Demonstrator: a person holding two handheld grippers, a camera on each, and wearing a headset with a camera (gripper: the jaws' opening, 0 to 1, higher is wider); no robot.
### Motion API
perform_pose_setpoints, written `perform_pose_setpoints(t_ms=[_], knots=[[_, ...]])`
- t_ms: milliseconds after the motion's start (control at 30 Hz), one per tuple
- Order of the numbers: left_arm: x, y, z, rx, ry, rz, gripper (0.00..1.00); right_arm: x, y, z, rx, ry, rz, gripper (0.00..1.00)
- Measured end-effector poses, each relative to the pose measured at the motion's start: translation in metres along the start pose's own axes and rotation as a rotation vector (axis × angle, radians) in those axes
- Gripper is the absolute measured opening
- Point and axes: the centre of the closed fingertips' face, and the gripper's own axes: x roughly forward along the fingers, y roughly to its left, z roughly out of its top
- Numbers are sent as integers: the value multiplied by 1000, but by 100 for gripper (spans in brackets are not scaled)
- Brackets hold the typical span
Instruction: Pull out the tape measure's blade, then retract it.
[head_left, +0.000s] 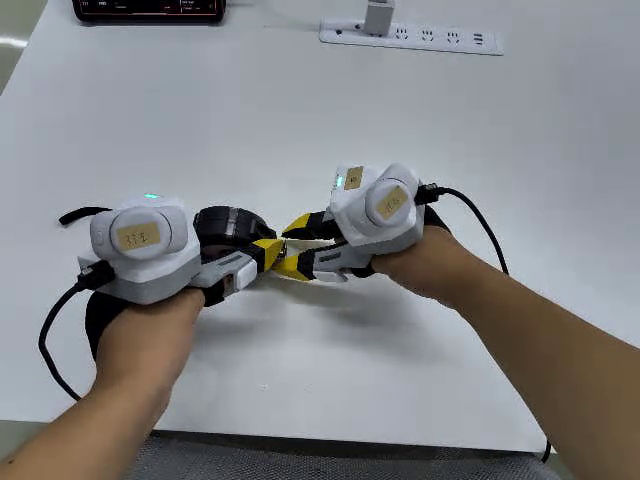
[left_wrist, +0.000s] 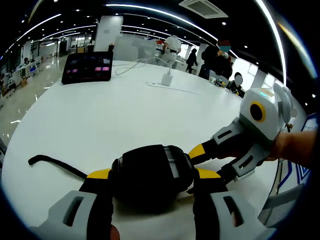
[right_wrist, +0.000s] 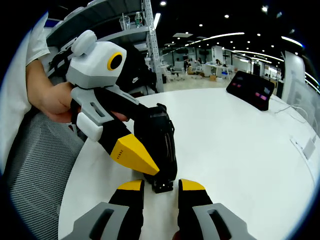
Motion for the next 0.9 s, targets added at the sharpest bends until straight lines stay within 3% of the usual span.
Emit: perform_pose_setpoints(t_ms=[367, 900], knots=[[-10, -4, 1, 35, -7, -30, 63, -16, 2, 5, 13, -20, -39, 27], [-20, -5, 3, 68, -22, -46, 64, -26, 1, 8, 18, -35, -76, 30]])
